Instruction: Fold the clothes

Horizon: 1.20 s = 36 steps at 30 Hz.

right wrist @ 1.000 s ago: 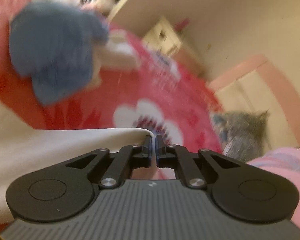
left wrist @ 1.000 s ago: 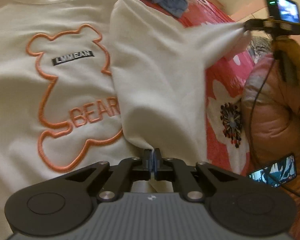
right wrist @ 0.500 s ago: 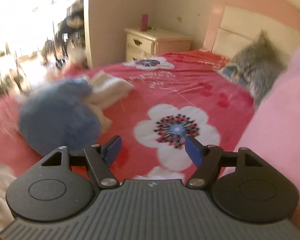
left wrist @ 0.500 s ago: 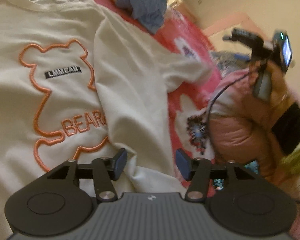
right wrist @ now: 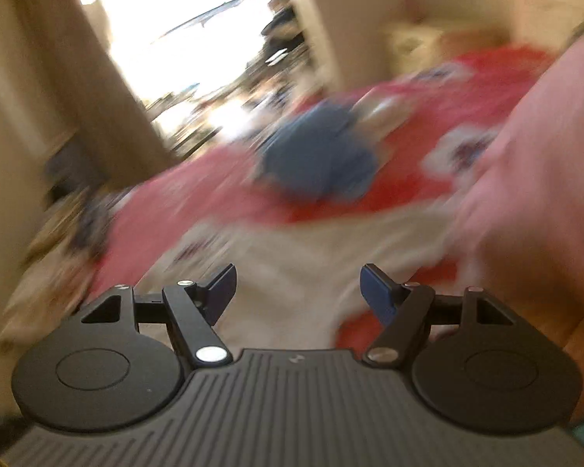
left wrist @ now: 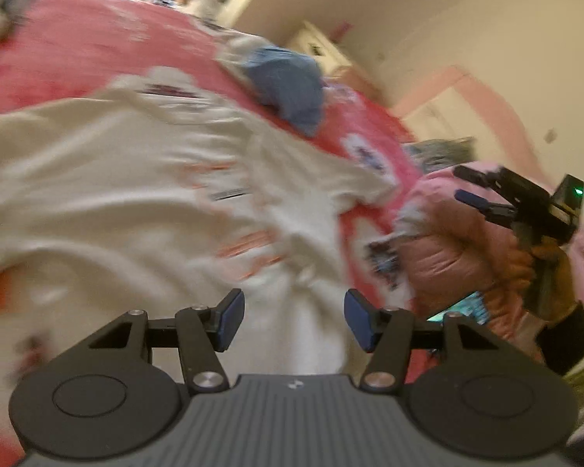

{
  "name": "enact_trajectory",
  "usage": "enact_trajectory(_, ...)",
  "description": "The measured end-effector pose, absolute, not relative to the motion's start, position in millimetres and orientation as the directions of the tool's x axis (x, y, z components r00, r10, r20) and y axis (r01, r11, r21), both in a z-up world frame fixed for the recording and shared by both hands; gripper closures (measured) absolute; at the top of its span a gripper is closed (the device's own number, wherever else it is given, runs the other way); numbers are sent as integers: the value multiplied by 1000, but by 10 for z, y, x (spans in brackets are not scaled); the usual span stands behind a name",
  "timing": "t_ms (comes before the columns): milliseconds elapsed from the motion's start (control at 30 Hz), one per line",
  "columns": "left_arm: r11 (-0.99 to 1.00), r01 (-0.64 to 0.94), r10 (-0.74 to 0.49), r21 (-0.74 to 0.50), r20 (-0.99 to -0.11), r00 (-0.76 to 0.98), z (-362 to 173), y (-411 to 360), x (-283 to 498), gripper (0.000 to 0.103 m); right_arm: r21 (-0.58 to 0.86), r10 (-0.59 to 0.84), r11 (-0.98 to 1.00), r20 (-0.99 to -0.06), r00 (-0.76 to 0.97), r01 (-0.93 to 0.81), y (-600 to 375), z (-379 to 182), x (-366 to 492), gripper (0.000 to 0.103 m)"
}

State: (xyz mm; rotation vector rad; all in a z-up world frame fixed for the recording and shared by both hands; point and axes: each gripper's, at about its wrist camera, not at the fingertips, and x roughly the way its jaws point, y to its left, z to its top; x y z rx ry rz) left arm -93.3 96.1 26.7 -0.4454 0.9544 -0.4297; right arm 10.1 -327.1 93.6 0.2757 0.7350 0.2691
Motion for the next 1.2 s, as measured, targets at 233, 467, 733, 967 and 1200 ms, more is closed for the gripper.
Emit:
enact_trajectory(233,867,-20,-440,-497,-784,438,-149,1172,-1733,46,332,554,813,-694,459,-479,-2249,383,-524,35)
enact_trajectory(467,867,-204,-343,-456,-841,419,-824,1019,-2020,51,460,606,792,-676,419,-402,-2274,138,-664,37)
enact_trajectory(733,788,-247,-405,-564,-777,481,-911,1289,-2028,53,426,769,455,-631,104,-782,-1351,37,-1155,39)
enact_trajectory(967,664,-355,-559,-658,-752,349,-1111,1536,-1707,57,249,583,95,-799,-149,-964,-356,-355,-1728,39)
enact_trajectory(1200,486,-250,-721,-837,-546,426,-887,1584,-1555,62,352,614,330,-785,-84,-876,-562,-476,-1344,86)
